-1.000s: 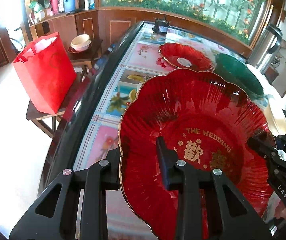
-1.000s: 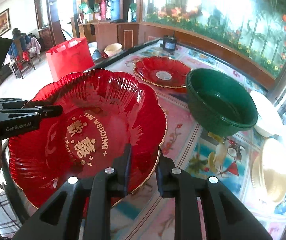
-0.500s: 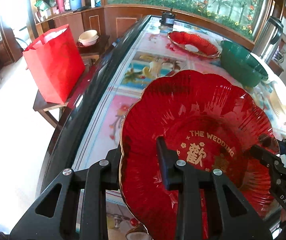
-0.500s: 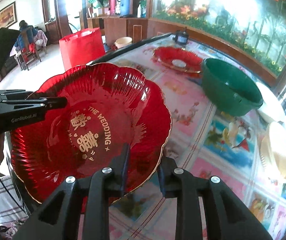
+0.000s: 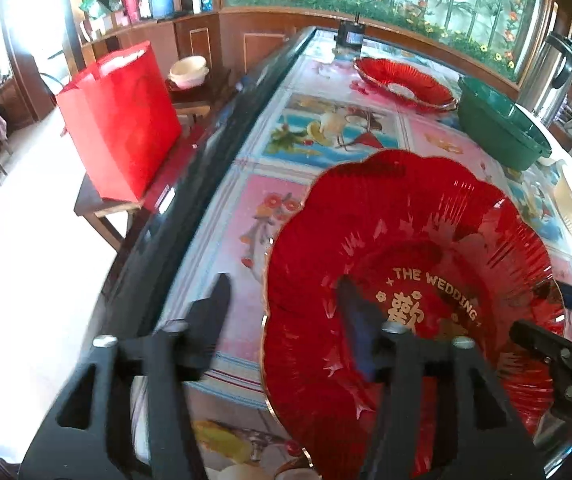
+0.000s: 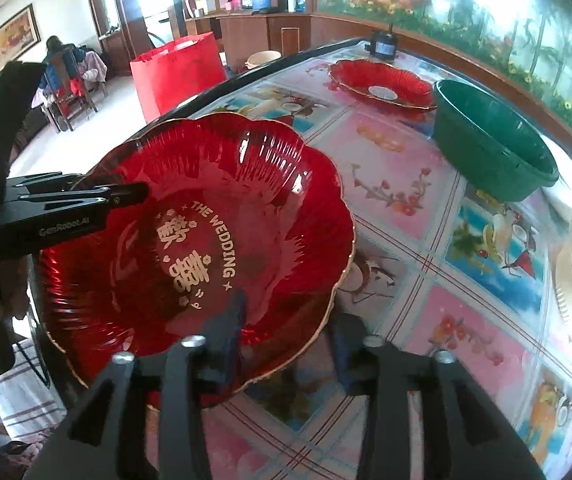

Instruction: Organize plates and bowls

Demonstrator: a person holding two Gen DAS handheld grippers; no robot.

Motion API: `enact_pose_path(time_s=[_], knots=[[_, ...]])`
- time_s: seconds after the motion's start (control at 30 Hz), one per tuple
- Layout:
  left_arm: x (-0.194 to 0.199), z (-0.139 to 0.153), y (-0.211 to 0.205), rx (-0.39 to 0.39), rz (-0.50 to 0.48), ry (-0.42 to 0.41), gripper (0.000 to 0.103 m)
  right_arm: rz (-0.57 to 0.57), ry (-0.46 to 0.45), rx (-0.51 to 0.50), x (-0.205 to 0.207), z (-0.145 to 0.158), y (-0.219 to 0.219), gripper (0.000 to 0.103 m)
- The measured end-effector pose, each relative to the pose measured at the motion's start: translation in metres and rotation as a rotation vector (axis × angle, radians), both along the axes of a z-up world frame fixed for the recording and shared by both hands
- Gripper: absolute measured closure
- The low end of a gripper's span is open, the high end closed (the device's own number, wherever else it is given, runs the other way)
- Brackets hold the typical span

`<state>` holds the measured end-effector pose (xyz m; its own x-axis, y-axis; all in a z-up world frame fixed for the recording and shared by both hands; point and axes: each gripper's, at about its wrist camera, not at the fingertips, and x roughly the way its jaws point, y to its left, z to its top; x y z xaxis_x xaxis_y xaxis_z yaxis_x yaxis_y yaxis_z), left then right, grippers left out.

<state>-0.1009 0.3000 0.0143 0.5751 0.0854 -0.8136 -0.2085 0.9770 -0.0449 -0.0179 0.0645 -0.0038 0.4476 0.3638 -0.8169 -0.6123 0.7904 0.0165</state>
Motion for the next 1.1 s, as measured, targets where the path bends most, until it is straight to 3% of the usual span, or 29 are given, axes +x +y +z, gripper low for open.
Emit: enact_pose_path(time_s=[0.27,0.5,0.67,0.9,1.1], knots=[[0.001,0.018,0.011,0.002,0.009,-0.020,0.040,-0.049,0.023,0.114,0.016,0.024,-0.029,0.039],[0.027,0.052,0.025,0.006,0.004,-0.052,0.040,-0.105,0.073,0.229,0.067,0.040,-0.041,0.037],[0.054,0.068,0.027,0.029,-0.016,-0.072,0.040,-0.141,0.100,0.252,0.105,0.041,-0.028,0.036],[0.089,0.068,0.028,0.046,-0.047,-0.067,0.040,-0.138,0.195,0.261,0.150,0.024,-0.008,0.036],[0.113,0.065,0.037,0.048,-0.041,-0.060,0.040,-0.195,0.220,0.227,0.185,0.014,-0.022,0.036]])
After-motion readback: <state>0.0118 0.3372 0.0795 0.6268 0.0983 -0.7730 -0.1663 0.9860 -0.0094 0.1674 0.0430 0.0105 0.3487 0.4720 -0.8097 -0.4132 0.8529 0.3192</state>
